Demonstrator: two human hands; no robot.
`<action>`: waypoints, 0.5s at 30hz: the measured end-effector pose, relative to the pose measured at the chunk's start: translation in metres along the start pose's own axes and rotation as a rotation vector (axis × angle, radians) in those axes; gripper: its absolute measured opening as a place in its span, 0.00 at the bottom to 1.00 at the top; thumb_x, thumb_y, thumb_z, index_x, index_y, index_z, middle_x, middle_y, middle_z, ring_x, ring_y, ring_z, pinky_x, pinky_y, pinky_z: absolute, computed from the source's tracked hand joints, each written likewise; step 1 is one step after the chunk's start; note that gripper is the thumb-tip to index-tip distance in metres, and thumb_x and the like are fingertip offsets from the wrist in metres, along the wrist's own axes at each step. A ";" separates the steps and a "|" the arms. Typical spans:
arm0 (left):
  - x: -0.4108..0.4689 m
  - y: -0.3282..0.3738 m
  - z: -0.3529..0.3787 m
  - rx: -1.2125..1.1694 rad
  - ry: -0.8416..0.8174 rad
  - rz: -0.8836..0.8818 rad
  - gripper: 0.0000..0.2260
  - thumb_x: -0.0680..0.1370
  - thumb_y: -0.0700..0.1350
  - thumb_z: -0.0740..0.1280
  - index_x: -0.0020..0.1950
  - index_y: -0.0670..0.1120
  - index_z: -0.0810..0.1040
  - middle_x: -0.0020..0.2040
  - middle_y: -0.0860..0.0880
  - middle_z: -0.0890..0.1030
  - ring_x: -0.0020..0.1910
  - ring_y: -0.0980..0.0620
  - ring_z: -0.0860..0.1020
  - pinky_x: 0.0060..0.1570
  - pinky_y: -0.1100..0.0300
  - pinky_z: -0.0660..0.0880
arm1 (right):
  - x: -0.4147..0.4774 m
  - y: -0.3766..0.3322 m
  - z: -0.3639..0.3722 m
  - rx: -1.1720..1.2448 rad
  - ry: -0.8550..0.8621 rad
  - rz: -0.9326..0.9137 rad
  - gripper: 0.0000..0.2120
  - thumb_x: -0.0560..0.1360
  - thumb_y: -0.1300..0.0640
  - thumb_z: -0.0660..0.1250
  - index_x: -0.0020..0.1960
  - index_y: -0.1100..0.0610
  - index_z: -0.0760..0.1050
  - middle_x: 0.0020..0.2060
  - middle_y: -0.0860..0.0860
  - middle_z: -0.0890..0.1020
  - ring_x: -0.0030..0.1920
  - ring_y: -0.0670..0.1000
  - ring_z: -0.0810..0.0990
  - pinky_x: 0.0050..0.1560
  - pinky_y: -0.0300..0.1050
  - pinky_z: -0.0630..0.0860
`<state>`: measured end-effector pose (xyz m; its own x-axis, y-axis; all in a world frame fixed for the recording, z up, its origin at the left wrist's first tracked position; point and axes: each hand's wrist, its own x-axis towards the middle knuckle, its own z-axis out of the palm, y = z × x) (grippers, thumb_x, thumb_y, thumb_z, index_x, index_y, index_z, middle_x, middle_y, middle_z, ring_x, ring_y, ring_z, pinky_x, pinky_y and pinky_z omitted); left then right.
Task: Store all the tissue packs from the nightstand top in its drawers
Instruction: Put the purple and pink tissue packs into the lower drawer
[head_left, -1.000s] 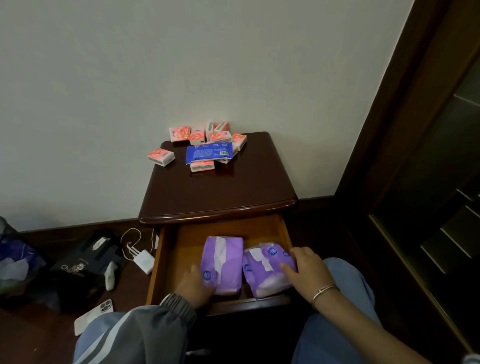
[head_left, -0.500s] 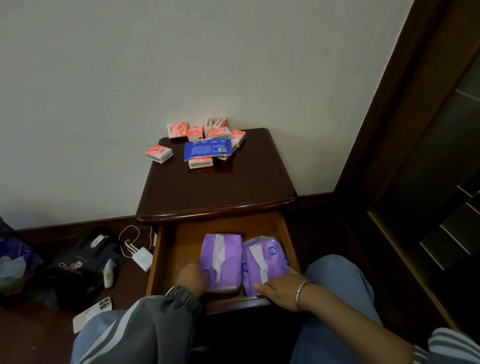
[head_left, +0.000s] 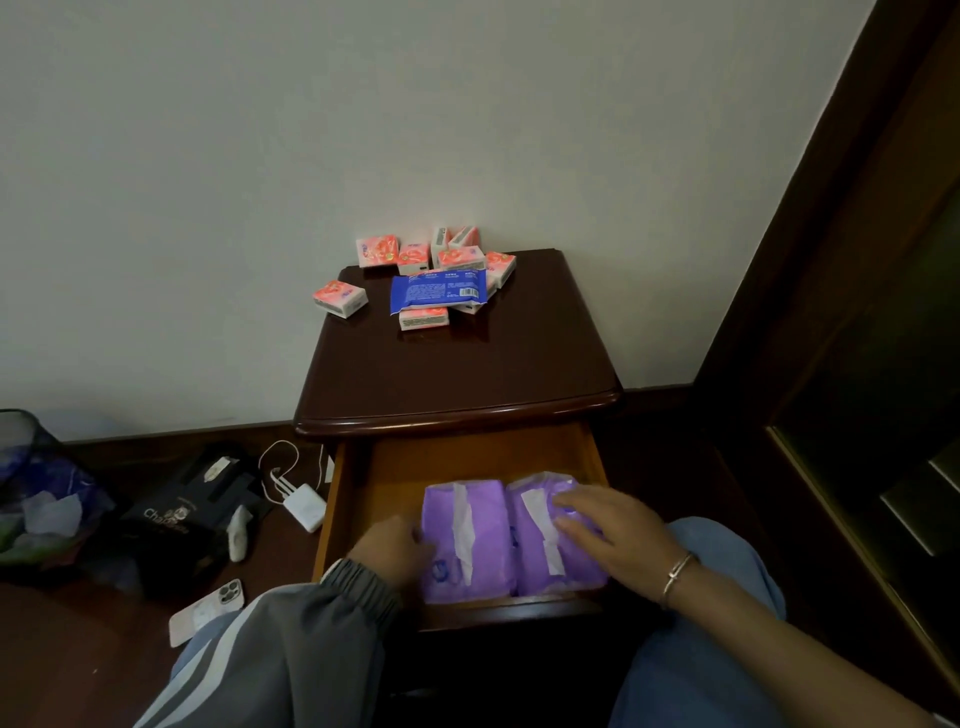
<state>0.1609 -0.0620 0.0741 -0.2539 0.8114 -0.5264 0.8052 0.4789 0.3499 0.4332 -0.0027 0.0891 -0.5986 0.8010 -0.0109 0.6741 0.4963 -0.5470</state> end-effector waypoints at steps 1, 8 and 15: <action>-0.001 -0.001 -0.009 -0.007 0.069 0.021 0.11 0.79 0.50 0.63 0.55 0.46 0.79 0.48 0.48 0.80 0.45 0.53 0.77 0.44 0.62 0.71 | 0.008 0.001 -0.008 0.001 0.069 -0.015 0.17 0.77 0.49 0.62 0.64 0.53 0.75 0.62 0.49 0.78 0.66 0.48 0.72 0.65 0.39 0.66; 0.016 0.003 -0.094 -0.047 0.611 0.361 0.16 0.77 0.46 0.66 0.64 0.45 0.74 0.60 0.47 0.77 0.58 0.50 0.76 0.56 0.62 0.69 | 0.119 0.004 -0.069 -0.192 0.348 -0.022 0.22 0.76 0.49 0.64 0.67 0.56 0.71 0.69 0.55 0.70 0.72 0.55 0.63 0.71 0.52 0.60; 0.081 0.009 -0.134 0.091 0.750 0.389 0.24 0.77 0.48 0.66 0.72 0.46 0.67 0.71 0.47 0.69 0.68 0.46 0.68 0.67 0.50 0.68 | 0.233 0.015 -0.056 -0.354 0.077 0.258 0.34 0.75 0.35 0.52 0.76 0.49 0.52 0.77 0.49 0.50 0.77 0.53 0.46 0.74 0.59 0.50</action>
<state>0.0754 0.0525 0.1389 -0.2120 0.9355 0.2827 0.9406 0.1168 0.3189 0.3281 0.2103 0.1249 -0.3663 0.9297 -0.0393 0.9118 0.3502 -0.2142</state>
